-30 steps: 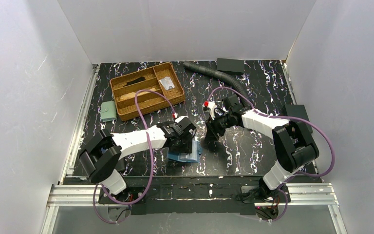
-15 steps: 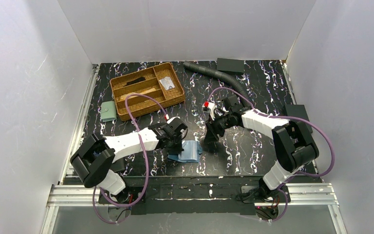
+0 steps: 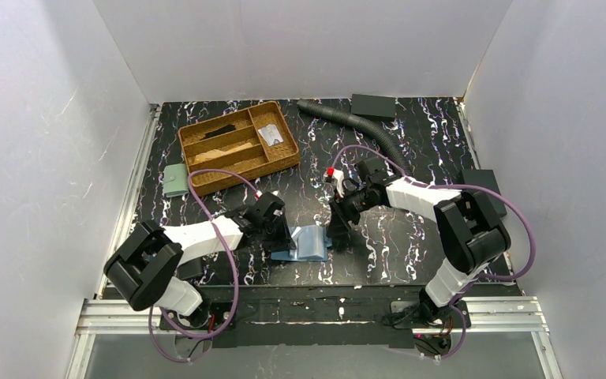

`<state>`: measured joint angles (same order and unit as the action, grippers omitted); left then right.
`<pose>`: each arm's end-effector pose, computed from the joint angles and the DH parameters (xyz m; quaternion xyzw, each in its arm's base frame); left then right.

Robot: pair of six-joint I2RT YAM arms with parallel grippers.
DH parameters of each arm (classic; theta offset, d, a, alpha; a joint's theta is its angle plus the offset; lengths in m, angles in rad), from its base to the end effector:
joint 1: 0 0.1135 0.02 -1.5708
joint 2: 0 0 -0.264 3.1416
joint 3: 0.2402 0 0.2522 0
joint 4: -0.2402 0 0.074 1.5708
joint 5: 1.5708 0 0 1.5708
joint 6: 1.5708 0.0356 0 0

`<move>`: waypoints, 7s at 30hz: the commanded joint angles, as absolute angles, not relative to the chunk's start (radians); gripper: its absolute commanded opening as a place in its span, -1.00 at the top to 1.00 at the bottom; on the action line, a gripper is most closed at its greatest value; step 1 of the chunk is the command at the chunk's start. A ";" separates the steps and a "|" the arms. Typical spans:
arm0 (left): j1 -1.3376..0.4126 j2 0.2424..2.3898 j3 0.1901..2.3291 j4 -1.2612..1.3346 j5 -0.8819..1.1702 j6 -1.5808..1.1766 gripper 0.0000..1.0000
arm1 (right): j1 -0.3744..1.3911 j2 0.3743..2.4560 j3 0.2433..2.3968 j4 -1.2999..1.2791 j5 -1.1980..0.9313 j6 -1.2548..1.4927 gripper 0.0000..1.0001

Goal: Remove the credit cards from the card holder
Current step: Remove the credit card from the card holder.

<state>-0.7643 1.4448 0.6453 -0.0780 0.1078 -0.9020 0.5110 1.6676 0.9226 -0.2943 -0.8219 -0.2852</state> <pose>0.1926 -0.1900 0.1575 -0.0463 0.9382 -0.2851 0.1907 0.2629 0.1773 0.1696 -0.4396 0.7747 0.4101 0.1958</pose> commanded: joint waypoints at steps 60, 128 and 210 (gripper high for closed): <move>-0.695 1.505 0.657 0.166 0.163 -0.908 0.38 | 0.477 1.692 0.879 -0.079 -0.788 0.025 0.11; -0.963 1.456 0.707 0.130 -0.290 -0.666 0.24 | 0.464 1.701 0.917 0.004 -0.860 0.152 0.11; -0.746 1.483 0.552 0.235 0.135 -0.920 0.56 | 0.572 1.771 0.980 -0.130 -0.950 0.017 0.17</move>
<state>-0.7597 1.5146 0.5808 0.2615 0.1356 -0.9237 0.5663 1.8263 0.9474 -0.1020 -0.9703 0.0700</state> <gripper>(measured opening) 0.217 0.410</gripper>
